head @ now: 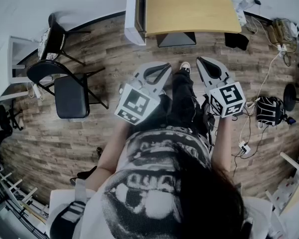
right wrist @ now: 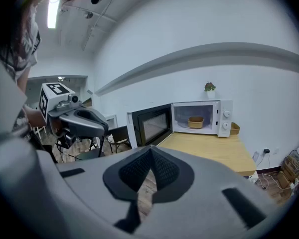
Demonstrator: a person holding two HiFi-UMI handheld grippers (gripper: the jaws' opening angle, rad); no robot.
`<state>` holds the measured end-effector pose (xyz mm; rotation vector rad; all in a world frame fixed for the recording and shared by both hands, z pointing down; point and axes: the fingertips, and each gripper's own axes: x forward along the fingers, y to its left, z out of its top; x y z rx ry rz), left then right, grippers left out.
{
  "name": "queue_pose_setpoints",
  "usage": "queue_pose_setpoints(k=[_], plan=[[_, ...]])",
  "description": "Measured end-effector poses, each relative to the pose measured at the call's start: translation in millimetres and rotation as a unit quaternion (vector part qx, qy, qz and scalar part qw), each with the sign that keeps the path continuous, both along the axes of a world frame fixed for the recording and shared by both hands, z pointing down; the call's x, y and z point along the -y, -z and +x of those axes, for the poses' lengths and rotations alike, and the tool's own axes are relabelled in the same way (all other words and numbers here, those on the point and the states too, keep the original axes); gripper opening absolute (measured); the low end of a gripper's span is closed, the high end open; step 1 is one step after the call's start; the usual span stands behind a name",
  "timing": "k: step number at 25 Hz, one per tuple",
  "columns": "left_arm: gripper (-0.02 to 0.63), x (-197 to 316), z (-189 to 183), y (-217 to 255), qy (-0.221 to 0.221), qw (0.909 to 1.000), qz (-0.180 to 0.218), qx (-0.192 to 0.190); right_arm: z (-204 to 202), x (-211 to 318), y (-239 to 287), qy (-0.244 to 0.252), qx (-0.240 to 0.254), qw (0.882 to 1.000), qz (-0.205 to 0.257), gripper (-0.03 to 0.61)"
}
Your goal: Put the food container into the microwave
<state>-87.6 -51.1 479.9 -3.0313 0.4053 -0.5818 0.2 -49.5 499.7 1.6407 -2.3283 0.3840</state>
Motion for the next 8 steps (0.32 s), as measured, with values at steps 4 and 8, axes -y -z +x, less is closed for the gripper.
queue_pose_setpoints(k=[4,8], plan=[[0.008,2.1,-3.2,0.3,0.005,1.0,-0.001,-0.001,-4.0,1.7,-1.4,0.007,0.001,1.0,-0.005,0.003],[0.008,5.3,-6.0,1.3,0.008,1.0,-0.001,-0.003,-6.5,4.5,-2.3,0.01,0.002,1.0,-0.008,0.003]])
